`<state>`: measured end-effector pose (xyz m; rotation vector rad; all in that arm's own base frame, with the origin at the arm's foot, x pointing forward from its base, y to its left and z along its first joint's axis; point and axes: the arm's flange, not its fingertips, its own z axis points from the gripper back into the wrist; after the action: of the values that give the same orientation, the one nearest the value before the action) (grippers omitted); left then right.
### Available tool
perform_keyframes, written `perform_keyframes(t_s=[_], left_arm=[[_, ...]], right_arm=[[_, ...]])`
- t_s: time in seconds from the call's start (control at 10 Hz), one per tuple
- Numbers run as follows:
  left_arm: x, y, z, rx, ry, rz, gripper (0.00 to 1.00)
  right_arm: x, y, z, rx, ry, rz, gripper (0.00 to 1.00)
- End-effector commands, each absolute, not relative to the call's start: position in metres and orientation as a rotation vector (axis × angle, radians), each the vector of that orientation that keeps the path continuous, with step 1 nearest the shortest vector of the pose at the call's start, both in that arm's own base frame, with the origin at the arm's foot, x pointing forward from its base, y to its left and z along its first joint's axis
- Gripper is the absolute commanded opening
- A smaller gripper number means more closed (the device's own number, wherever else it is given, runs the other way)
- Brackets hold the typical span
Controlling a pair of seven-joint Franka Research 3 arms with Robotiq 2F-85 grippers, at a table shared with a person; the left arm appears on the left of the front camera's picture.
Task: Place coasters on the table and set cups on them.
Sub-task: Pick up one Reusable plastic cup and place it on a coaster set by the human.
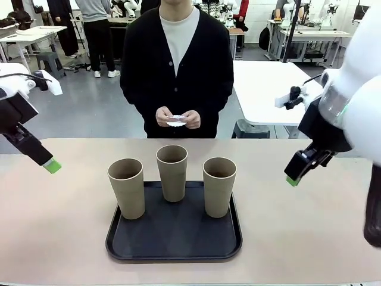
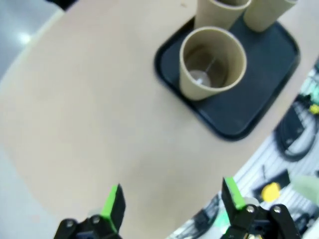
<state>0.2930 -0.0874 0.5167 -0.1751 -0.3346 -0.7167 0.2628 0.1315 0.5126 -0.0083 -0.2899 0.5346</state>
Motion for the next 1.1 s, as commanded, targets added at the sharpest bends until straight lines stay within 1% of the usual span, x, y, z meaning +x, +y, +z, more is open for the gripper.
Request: perform_keyframes(t_s=[0.0,0.1,0.2,0.3,0.4,0.5,0.7,1.0], left_arm=[[0.307,-0.024,0.515,-0.616,-0.399,-0.589,1.00],[0.319,-0.002,0.517,-0.751,-0.410,-0.543,1.00],[0.318,0.017,0.512,-0.914,-0.430,-0.487,1.00],[0.323,0.041,0.507,-1.033,-0.458,-0.426,1.00],[0.320,0.063,0.497,-1.117,-0.473,-0.357,1.00],[0.329,0.088,0.487,-1.201,-0.462,-0.300,1.00],[0.324,0.108,0.478,-1.197,-0.412,-0.204,1.00],[0.310,0.130,0.455,-1.186,-0.331,-0.070,1.00]], right_arm=[[0.269,0.040,0.525,0.631,-0.359,0.308,1.00],[0.272,0.006,0.521,0.801,-0.358,0.226,1.00],[0.271,-0.027,0.509,0.925,-0.359,0.146,1.00],[0.270,-0.061,0.489,1.033,-0.335,0.068,1.00],[0.272,-0.096,0.463,1.168,-0.327,-0.010,1.00],[0.271,-0.129,0.438,1.272,-0.308,-0.069,1.00],[0.265,-0.157,0.414,1.341,-0.266,-0.097,1.00],[0.246,-0.181,0.403,1.392,-0.273,-0.098,1.00]])
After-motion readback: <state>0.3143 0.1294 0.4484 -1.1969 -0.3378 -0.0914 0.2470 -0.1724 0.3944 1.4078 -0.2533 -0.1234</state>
